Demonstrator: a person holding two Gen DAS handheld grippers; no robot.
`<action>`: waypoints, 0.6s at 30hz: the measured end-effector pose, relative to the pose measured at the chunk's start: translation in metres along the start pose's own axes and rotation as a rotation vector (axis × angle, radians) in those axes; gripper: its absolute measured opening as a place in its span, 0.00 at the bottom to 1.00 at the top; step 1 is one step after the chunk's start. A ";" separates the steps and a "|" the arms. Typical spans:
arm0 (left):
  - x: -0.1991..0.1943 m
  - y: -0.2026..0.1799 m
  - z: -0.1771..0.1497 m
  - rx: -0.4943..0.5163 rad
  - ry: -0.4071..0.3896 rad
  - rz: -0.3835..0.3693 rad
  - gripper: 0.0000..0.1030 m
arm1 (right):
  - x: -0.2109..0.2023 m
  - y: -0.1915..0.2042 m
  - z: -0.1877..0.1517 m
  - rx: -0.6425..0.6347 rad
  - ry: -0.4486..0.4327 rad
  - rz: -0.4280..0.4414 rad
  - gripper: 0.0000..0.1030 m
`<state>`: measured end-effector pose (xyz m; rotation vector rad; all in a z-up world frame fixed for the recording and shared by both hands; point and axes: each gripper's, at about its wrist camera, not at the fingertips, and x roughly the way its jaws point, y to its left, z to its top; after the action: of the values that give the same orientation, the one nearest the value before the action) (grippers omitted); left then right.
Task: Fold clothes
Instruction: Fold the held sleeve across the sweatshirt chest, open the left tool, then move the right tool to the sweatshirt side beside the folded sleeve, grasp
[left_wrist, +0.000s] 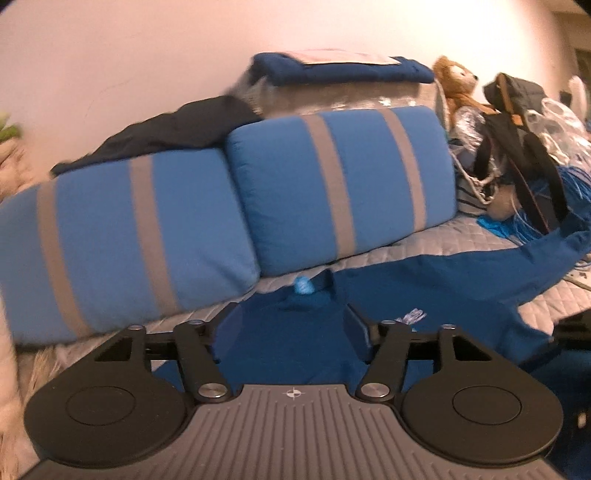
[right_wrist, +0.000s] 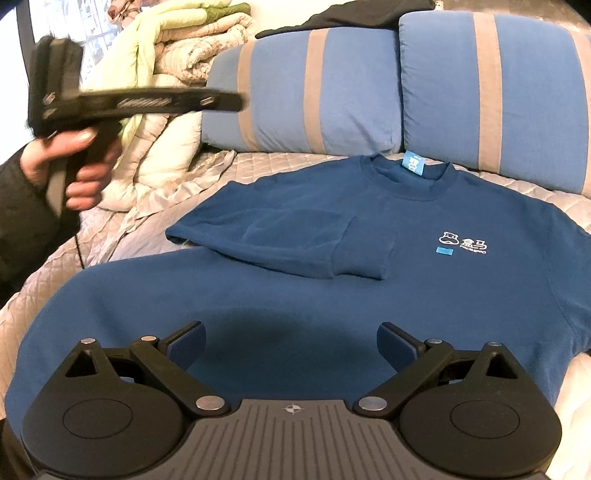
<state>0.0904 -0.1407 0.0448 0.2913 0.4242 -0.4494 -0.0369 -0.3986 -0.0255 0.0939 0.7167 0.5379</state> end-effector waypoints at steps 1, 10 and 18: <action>-0.008 0.010 -0.008 -0.028 0.004 0.008 0.60 | 0.000 0.000 0.000 0.001 -0.001 0.000 0.96; -0.058 0.067 -0.071 -0.155 0.044 0.078 0.65 | -0.003 -0.010 0.006 0.041 0.013 0.036 0.97; -0.089 0.085 -0.097 -0.226 0.061 0.119 0.65 | 0.006 0.021 0.036 -0.271 0.068 -0.001 0.96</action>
<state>0.0260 -0.0004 0.0159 0.1107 0.5095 -0.2737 -0.0192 -0.3741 0.0032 -0.1782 0.7042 0.6350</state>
